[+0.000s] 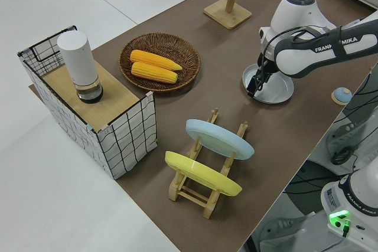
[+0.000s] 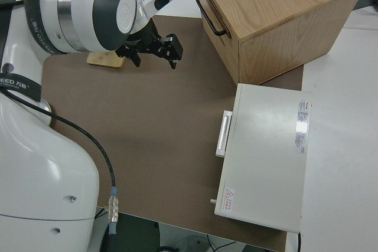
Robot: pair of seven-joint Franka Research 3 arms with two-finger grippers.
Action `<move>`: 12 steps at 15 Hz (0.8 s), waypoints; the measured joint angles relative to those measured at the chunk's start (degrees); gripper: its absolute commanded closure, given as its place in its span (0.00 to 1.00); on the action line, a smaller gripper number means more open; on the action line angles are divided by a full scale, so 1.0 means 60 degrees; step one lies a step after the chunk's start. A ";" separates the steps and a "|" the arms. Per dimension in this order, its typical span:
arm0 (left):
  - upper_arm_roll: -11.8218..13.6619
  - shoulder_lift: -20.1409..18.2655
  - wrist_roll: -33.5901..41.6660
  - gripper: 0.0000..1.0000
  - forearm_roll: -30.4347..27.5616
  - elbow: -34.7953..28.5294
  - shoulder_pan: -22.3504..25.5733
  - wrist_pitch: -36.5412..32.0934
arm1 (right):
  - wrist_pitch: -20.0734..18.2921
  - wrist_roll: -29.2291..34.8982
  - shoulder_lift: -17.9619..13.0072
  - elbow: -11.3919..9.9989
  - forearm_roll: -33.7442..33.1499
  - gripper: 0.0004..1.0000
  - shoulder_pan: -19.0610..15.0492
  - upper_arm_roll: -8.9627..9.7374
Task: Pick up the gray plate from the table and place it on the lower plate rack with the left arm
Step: 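Close the left gripper on the gray plate's rim nearest the robot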
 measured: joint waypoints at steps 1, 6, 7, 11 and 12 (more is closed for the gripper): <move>0.0000 0.0085 0.0000 0.01 0.0000 -0.0026 0.0000 0.0131 | 0.0000 0.0000 0.0000 0.0000 0.0000 0.02 0.0000 0.0000; 0.0000 0.0357 0.0000 0.01 0.0001 -0.0095 0.0000 0.0403 | 0.0000 0.0000 0.0000 0.0000 0.0000 0.02 0.0000 0.0000; 0.0000 0.0369 0.0000 0.01 0.0001 -0.0099 0.0000 0.0404 | 0.0000 0.0000 0.0000 0.0000 0.0000 0.02 0.0000 0.0000; 0.0000 0.0456 0.0001 0.10 0.0002 -0.0107 0.0000 0.0473 | 0.0000 0.0000 0.0000 0.0000 0.0000 0.02 0.0000 0.0000; 0.0000 0.0471 0.0001 0.20 0.0002 -0.0107 0.0000 0.0492 | 0.0000 0.0000 0.0000 0.0000 0.0000 0.02 0.0000 0.0000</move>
